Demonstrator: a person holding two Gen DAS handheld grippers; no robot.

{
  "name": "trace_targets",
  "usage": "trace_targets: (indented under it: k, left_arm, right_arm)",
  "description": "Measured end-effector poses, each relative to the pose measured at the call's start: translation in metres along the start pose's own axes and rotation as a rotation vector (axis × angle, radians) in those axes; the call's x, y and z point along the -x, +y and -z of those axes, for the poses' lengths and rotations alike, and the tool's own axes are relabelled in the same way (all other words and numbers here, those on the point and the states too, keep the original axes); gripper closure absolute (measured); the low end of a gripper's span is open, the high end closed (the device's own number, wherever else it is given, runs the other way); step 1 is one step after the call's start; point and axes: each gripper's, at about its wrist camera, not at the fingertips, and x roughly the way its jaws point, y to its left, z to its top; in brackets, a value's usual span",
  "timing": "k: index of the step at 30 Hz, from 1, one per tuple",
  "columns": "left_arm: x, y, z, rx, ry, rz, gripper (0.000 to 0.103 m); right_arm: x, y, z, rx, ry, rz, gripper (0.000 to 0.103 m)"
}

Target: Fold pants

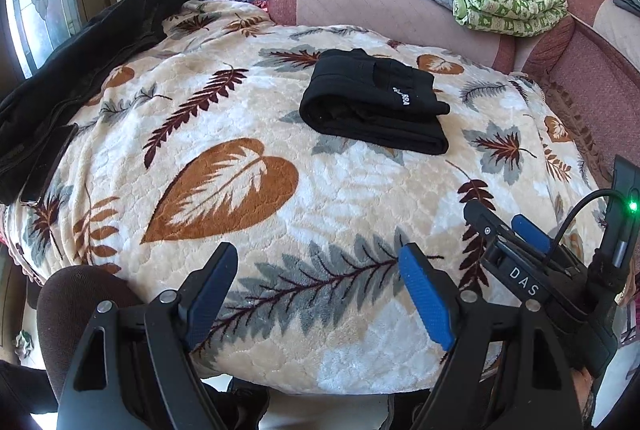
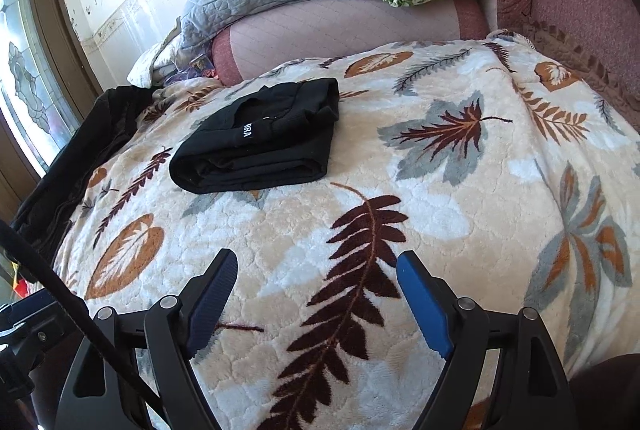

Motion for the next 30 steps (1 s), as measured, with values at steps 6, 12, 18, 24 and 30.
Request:
trace_targets:
  k: [6, 12, 18, 24, 30]
  left_arm:
    - [-0.006, 0.001, -0.003, -0.007, -0.001, -0.014, 0.021]
    - [-0.011, -0.002, -0.004, -0.030, 0.001, -0.028, 0.021]
    - [-0.017, -0.005, -0.004, -0.048, 0.012, -0.043, 0.021]
    - [-0.023, -0.003, -0.005, -0.046, 0.028, -0.058, 0.021]
    - [-0.029, -0.001, -0.003, -0.052, 0.042, -0.082, 0.021]
  right_arm:
    - [-0.004, 0.000, 0.001, 0.012, -0.004, 0.032, 0.017]
    - [-0.007, -0.009, 0.001, -0.022, 0.002, 0.057, 0.017]
    - [-0.010, -0.009, 0.002, -0.020, 0.009, 0.067, 0.017]
    - [-0.013, -0.003, 0.004, 0.011, 0.012, 0.070, 0.017]
    - [-0.015, -0.001, 0.004, 0.021, 0.016, 0.084, 0.016]
